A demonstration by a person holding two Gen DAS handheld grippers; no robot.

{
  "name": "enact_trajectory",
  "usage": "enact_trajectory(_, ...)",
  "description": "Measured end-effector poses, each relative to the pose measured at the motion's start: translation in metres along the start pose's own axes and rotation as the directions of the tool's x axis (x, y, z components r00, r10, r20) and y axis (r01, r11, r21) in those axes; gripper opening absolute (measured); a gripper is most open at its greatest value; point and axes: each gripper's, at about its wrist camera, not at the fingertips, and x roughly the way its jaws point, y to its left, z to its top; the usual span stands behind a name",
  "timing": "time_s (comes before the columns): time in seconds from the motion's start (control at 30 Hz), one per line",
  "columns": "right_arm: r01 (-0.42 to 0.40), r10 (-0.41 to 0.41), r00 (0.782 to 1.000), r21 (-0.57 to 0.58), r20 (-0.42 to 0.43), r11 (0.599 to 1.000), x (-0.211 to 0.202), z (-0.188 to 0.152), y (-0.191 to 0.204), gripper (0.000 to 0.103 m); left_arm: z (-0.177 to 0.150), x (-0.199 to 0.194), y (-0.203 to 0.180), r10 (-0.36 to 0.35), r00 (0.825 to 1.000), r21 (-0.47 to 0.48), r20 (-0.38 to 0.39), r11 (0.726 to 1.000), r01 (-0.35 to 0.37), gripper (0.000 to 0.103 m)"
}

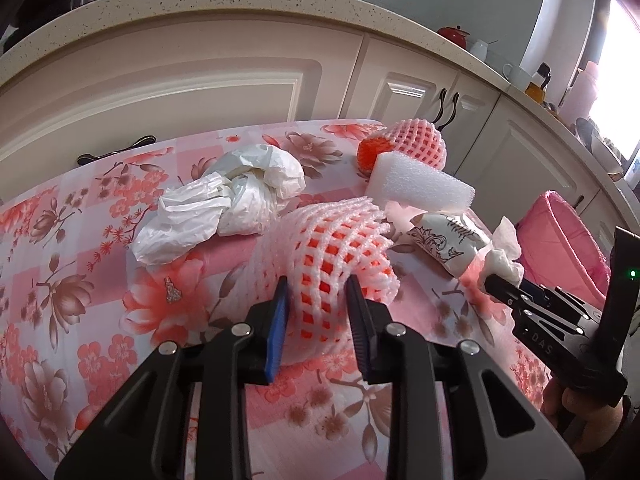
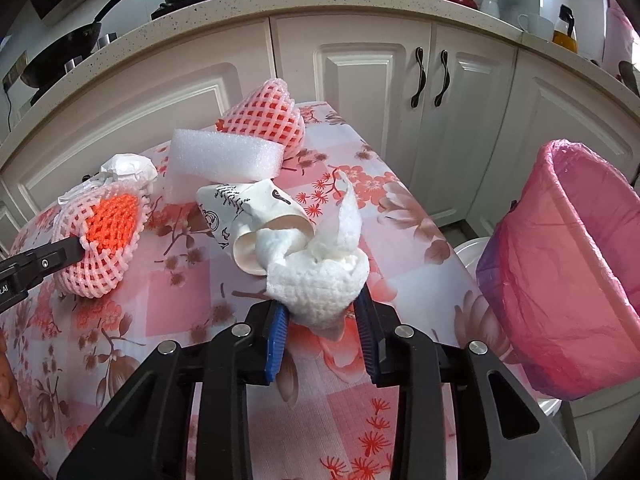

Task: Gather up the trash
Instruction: 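Carry foam net and tissue over the pink bin and release both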

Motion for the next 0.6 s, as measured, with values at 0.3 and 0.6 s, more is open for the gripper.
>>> enact_trajectory(0.3, 0.026, -0.028, 0.997, 0.036, 0.066, 0.999, -0.039, 0.000, -0.019, 0.031, 0.000, -0.027, -0.013, -0.012, 0.999, 0.009, 0.051, 1.000, 0.011, 0.027)
enact_trajectory(0.6, 0.073, -0.082, 0.989, 0.080, 0.120, 0.994, -0.071, 0.004, -0.047, 0.031, 0.008, -0.041, -0.044, -0.048, 0.995, 0.048, 0.089, 0.998, 0.044, 0.027)
